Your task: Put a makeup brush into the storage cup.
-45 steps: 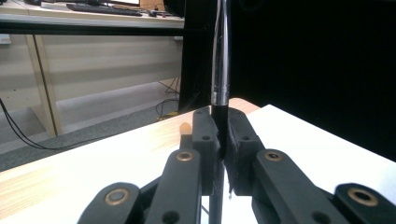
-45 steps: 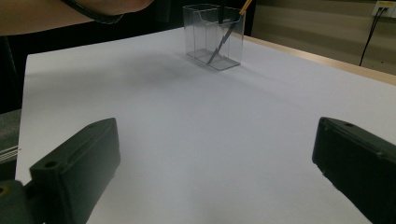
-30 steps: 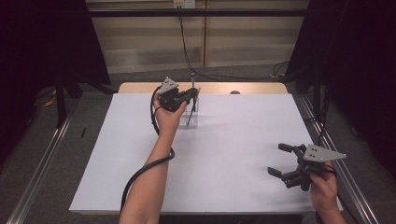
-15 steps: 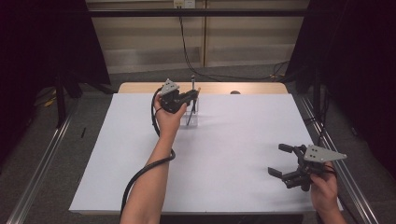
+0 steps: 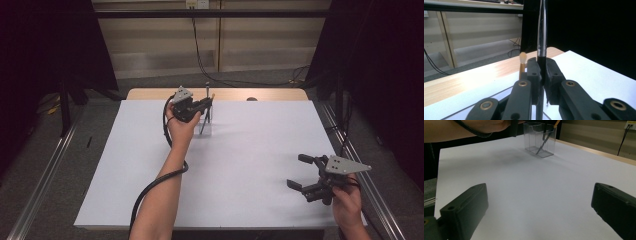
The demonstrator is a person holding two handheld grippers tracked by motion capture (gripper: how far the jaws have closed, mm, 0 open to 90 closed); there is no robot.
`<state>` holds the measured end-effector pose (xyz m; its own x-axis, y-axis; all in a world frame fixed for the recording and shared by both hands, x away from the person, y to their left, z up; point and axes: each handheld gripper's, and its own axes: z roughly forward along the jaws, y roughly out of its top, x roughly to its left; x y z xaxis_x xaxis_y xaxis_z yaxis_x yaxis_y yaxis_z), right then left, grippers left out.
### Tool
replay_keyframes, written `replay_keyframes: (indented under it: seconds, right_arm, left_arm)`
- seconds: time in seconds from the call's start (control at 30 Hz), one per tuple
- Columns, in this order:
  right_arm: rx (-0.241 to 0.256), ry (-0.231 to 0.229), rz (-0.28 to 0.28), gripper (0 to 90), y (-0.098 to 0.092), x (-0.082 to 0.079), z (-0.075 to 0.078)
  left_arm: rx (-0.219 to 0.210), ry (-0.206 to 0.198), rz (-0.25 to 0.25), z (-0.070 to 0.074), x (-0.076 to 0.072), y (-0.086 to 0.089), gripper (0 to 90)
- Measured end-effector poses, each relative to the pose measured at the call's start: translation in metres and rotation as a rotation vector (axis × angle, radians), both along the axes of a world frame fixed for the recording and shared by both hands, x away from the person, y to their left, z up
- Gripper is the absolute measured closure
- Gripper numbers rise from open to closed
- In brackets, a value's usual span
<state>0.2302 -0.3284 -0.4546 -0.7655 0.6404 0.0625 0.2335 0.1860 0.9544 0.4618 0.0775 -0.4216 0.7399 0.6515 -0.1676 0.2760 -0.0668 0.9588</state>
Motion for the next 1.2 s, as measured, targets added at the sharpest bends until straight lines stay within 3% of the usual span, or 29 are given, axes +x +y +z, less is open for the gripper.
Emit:
replay_keyframes:
  seconds: [0.57,0.67,0.73,0.8,0.93,1.2]
  right_arm:
    - [-0.001,0.002,-0.007,0.7,-0.002,-0.002,0.0]
    - [-0.001,-0.003,-0.003,0.7,-0.001,-0.002,0.0]
    - [-0.001,0.0,-0.003,0.7,0.0,-0.002,0.0]
    - [-0.001,0.001,0.0,0.7,0.001,-0.002,0.0]
    - [-0.001,0.001,0.002,0.7,0.002,-0.001,0.0]
    - [-0.002,0.001,0.005,0.7,0.004,-0.001,0.0]
  left_arm:
    - [-0.012,0.005,-0.016,-0.002,-0.001,-0.003,83.3]
    - [-0.01,0.009,-0.02,-0.002,-0.002,-0.001,79.9]
    - [-0.019,0.012,-0.017,-0.001,-0.003,0.001,72.7]
    - [-0.066,0.019,-0.021,-0.002,-0.003,0.004,62.0]
    - [-0.095,0.021,-0.032,-0.001,-0.004,0.007,43.0]
    - [-0.085,0.029,-0.066,0.002,-0.009,0.009,30.4]
